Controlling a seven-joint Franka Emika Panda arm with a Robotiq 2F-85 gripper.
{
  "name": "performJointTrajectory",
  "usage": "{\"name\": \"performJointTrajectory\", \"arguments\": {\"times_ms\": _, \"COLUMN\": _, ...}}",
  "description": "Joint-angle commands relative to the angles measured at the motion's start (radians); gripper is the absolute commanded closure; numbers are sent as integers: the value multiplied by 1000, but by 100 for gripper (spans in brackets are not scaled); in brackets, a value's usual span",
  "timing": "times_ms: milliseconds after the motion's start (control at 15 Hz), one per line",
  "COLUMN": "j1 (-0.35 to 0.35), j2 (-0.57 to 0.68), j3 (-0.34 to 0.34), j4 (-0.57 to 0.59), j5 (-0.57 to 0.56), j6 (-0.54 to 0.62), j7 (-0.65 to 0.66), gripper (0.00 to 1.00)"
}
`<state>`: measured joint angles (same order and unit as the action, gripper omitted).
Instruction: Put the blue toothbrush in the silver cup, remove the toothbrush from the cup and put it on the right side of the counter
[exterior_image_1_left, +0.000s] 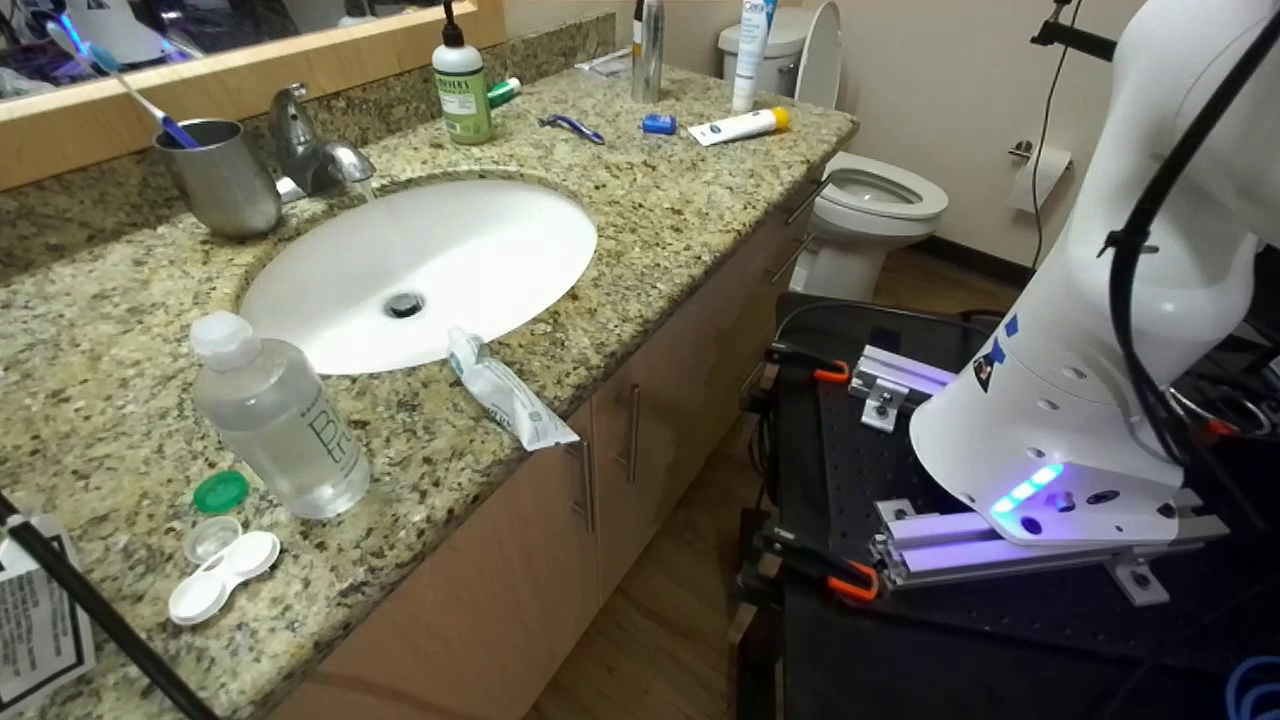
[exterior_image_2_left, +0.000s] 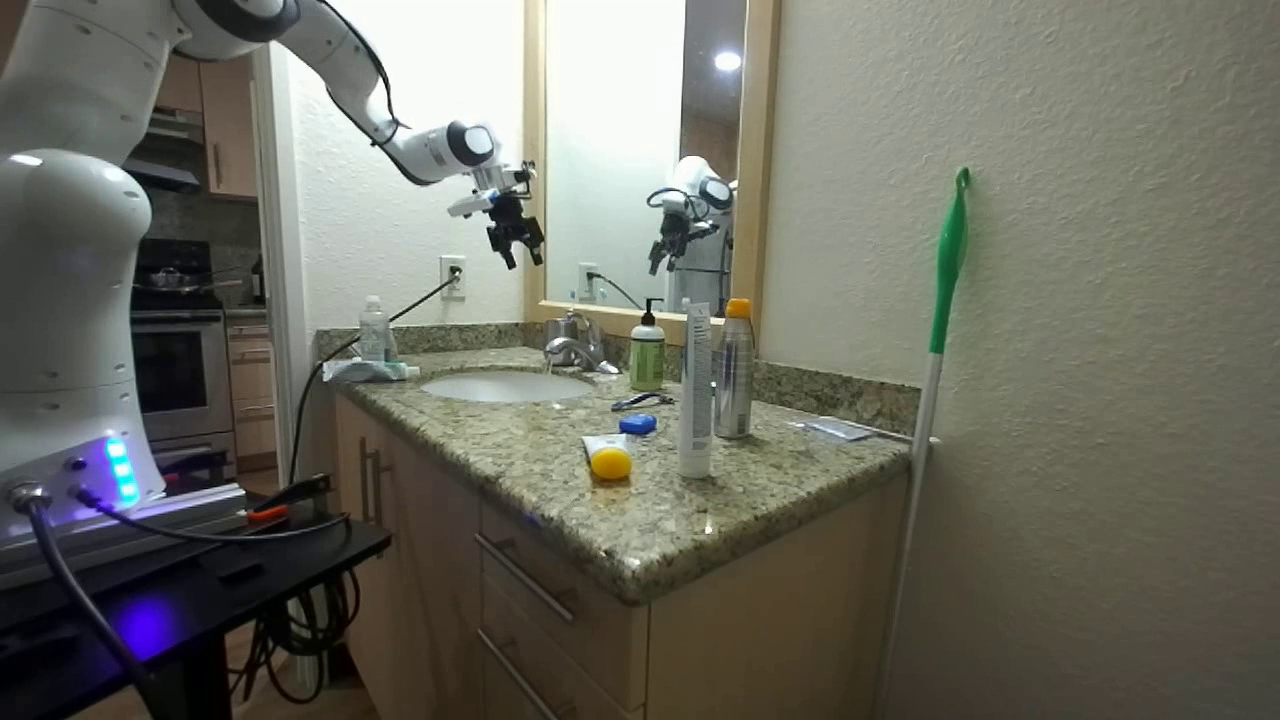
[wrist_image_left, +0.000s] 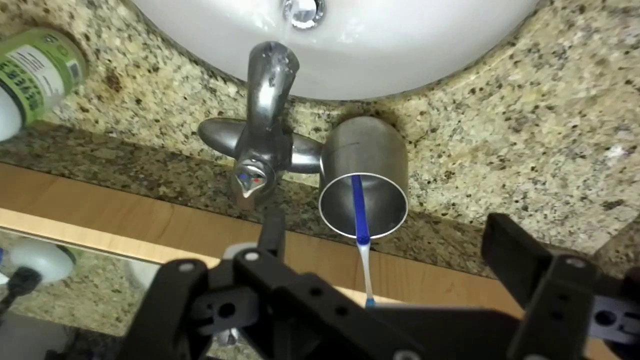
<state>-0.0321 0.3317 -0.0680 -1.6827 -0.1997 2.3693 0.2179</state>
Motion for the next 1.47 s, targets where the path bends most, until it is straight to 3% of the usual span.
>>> {"name": "performJointTrajectory", "arguments": {"times_ms": 0, "j1": 36, "j2": 223, "j3": -23, "j4": 187, "j5": -48, "j6": 103, "j7": 2, "gripper": 0}}
{"name": "performJointTrajectory", "arguments": {"times_ms": 67, "j1": 44, "j2": 268, "j3": -29, "j4": 234, "j5": -50, "j6": 117, "j7": 0, "gripper": 0}}
{"name": "performJointTrajectory", "arguments": {"times_ms": 133, "j1": 34, "j2": 175, "j3": -24, "j4": 116, "j5": -17, "j6": 107, "j7": -11, "gripper": 0}}
{"name": "performJointTrajectory", "arguments": {"times_ms": 533, "j1": 56, "j2": 318, "j3": -63, "j4": 261, "j5": -34, "j6": 162, "j7": 17, "gripper": 0}}
{"name": "performJointTrajectory", "arguments": {"times_ms": 800, "j1": 41, "j2": 364, "j3": -62, "j4": 280, "j5": -21, "j6": 259, "j7": -30, "gripper": 0}}
{"name": "performJointTrajectory", "arguments": {"times_ms": 867, "j1": 39, "j2": 351, "j3": -65, "j4": 239, "j5": -19, "j6": 303, "j7": -31, "gripper": 0}}
{"name": "performJointTrajectory", "arguments": {"times_ms": 933, "j1": 51, "j2": 337, "j3": -72, "j4": 247, "j5": -13, "j6": 246, "j7": -18, "gripper": 0}}
{"name": "performJointTrajectory", "arguments": {"times_ms": 1400, "j1": 51, "j2": 411, "j3": -109, "j4": 313, "j5": -20, "j6": 353, "j7": -10, "gripper": 0}}
